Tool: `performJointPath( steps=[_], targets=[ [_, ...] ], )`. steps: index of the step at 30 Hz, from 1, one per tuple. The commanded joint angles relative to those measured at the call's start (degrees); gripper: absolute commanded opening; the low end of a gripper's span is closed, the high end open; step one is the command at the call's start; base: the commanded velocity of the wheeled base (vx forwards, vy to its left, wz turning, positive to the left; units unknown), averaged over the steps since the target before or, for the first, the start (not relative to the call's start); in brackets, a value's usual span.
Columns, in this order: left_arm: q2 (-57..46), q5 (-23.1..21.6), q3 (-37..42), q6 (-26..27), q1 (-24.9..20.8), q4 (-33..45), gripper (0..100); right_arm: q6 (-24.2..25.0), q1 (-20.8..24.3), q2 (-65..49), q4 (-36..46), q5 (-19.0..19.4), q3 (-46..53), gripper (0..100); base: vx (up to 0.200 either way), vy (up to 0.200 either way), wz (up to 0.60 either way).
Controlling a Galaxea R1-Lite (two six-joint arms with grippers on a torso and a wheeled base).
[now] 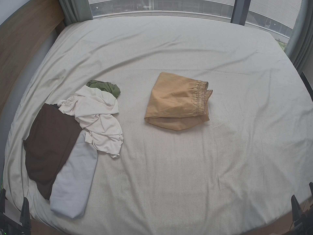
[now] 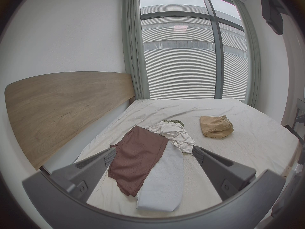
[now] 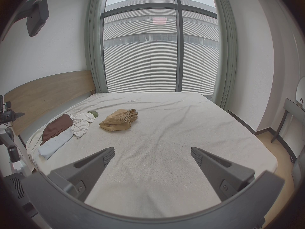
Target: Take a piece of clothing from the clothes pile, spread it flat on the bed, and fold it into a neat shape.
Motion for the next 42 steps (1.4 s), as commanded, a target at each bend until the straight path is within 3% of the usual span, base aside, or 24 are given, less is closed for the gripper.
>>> performJointPath(
  steps=[1, 42],
  targets=[
    [-0.88, 0.08, 1.01, 0.02, 0.0, -0.04, 100, -0.04, 0.0, -0.73, 0.0, 0.03, 0.92, 100, 0.0, 0.0, 0.0],
    [-0.88, 0.08, 1.01, -0.51, 0.08, -0.04, 100, -0.13, 0.0, -0.73, 0.0, 0.03, 0.92, 100, 0.0, 0.0, 0.0]
  ],
)
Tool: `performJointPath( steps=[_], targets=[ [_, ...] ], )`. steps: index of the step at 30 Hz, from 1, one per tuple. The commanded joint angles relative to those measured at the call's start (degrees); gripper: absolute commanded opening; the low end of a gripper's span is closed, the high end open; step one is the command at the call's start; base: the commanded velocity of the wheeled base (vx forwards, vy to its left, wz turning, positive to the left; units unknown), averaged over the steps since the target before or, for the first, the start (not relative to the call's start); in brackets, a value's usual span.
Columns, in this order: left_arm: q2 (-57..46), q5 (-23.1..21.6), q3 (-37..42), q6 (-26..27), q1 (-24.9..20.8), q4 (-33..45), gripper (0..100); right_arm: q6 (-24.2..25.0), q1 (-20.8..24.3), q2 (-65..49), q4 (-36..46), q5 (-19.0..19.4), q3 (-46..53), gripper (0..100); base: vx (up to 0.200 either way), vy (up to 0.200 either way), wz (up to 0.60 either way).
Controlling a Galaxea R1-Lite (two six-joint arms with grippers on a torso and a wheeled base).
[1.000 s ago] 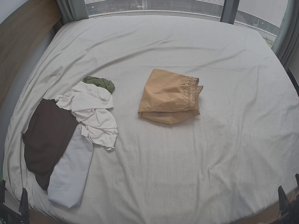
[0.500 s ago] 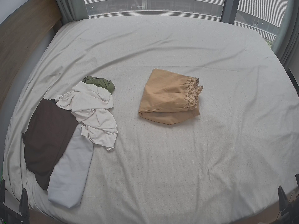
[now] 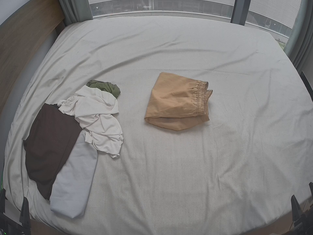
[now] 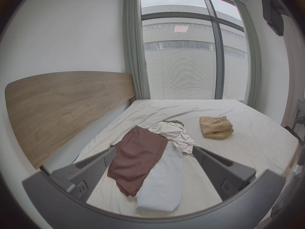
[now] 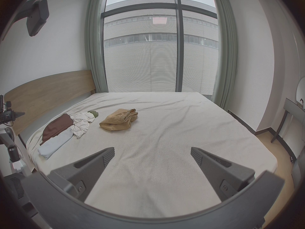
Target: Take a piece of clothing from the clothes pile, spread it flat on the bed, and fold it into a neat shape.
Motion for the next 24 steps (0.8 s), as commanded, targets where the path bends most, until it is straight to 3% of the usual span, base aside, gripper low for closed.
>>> performJointPath(
  steps=[1, 19, 24],
  targets=[
    [-0.9, 0.03, 1.01, -0.2, 0.02, 0.07, 100, -0.02, 0.03, -0.84, 0.0, 0.02, 0.92, 100, 0.0, 0.0, 0.0],
    [-0.9, 0.12, 0.92, -1.78, -0.07, 0.42, 100, -0.02, 0.03, -0.84, 0.0, 0.02, 0.92, 100, 0.0, 0.0, 0.0],
    [-0.9, 0.03, 0.92, -7.4, -0.07, 0.51, 100, -0.02, 0.03, -0.84, 0.0, 0.02, 0.92, 100, 0.0, 0.0, 0.0]
  ],
)
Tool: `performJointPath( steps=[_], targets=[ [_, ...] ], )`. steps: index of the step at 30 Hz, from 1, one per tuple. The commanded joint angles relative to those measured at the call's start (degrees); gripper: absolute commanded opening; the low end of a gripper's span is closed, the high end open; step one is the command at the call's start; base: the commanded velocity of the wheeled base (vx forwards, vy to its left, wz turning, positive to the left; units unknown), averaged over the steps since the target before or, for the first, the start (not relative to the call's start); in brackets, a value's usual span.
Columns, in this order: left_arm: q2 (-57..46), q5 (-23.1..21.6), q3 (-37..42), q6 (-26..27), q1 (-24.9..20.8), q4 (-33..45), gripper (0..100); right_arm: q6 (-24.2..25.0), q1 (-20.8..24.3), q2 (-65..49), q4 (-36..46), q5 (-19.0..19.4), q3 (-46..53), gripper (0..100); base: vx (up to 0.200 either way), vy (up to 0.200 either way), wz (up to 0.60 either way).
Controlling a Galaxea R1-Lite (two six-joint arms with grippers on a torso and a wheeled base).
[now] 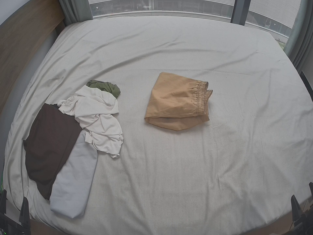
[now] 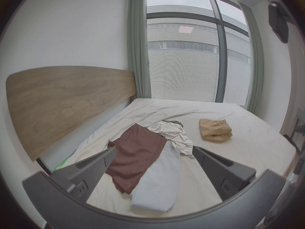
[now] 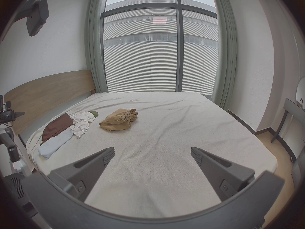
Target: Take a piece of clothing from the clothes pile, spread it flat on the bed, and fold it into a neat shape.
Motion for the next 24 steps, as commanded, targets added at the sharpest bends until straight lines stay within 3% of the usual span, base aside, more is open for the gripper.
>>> performJointPath(
  steps=[1, 3, 6, 24],
  targets=[
    [-0.93, -0.08, 0.92, -2.67, -0.04, -0.04, 100, -0.02, -0.04, -0.88, 0.0, 0.02, 0.92, 100, 0.0, 0.0, 0.0],
    [-0.93, 0.72, 0.92, -7.33, -0.04, 0.66, 100, -0.02, 0.04, -0.88, 0.0, 0.02, 0.92, 100, 0.0, 0.0, 0.0],
    [-0.93, 2.74, 0.92, -9.44, -0.04, 0.66, 100, -0.02, -0.04, -0.88, 0.0, 0.02, 0.92, 100, 0.0, 0.0, 0.0],
    [-0.93, 3.0, 0.84, -8.91, -0.04, 0.66, 100, -0.02, -0.04, -0.88, 0.0, 0.02, 0.92, 100, 0.0, 0.0, 0.0]
  ],
)
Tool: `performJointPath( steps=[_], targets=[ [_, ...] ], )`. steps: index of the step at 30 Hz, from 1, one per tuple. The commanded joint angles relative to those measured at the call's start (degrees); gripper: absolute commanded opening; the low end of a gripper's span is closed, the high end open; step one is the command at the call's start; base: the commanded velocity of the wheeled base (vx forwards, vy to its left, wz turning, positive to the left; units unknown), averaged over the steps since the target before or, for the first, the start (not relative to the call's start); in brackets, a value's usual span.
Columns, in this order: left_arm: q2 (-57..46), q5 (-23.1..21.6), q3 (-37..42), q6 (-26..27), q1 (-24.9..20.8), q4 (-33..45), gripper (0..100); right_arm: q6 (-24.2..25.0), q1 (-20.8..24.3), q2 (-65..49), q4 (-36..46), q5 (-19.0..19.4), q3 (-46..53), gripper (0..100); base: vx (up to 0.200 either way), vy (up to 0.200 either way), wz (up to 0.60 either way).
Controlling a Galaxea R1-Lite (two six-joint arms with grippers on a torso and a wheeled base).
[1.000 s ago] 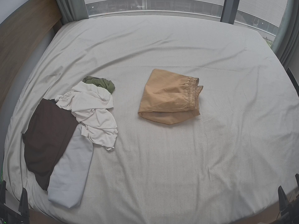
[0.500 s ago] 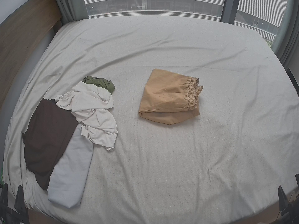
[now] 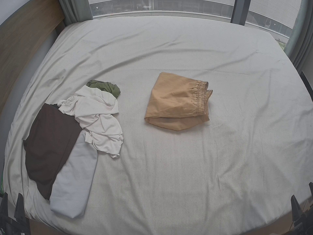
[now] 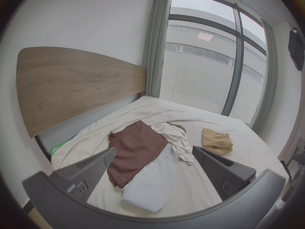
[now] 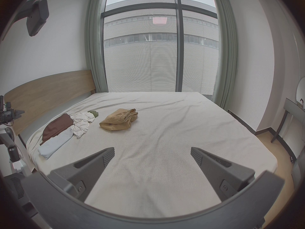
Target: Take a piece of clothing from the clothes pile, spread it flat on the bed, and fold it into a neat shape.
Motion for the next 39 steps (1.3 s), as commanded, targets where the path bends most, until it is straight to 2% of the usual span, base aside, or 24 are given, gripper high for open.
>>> performJointPath(
  steps=[1, 5, 6, 7, 10, 11, 13, 39],
  targets=[
    [-0.93, -0.8, 0.84, 2.49, 0.02, 0.0, 100, -0.02, -0.02, -0.93, 0.0, 0.09, 0.92, 100, 0.0, 0.0, 0.0],
    [-0.93, -1.5, 1.01, 12.95, -0.07, -0.17, 100, -0.02, -0.02, -0.93, 0.0, 0.0, 0.92, 100, 0.0, 0.0, 0.0],
    [-0.93, -1.5, 1.01, 12.95, -0.07, -0.17, 100, -0.02, -0.02, -0.93, 0.0, 0.0, 0.92, 100, 0.0, 0.0, 0.0],
    [-0.93, -4.05, 1.01, 15.67, -0.07, 0.0, 100, -0.02, -0.02, -0.93, 0.0, 0.0, 0.92, 100, 0.0, 0.0, 0.0],
    [-0.93, -11.17, 1.01, 14.62, 0.02, 1.32, 100, -0.02, -0.02, -0.93, 0.0, 0.0, 0.92, 100, 0.0, 0.0, 0.0],
    [-0.93, -12.23, 1.01, 14.44, -0.07, 2.99, 100, -0.02, -0.02, -0.93, 0.0, 0.0, 0.92, 100, 0.0, 0.0, 0.0],
    [-0.93, -12.05, 0.57, 14.01, -0.07, 4.84, 100, -0.02, -0.02, -0.93, 0.0, 0.09, 0.92, 100, 0.0, 0.0, 0.0],
    [-0.93, -11.35, 1.01, 13.48, -0.07, 3.34, 100, -0.02, -0.02, -0.93, 0.0, 0.09, 0.92, 100, 0.0, 0.0, 0.0]
  ],
)
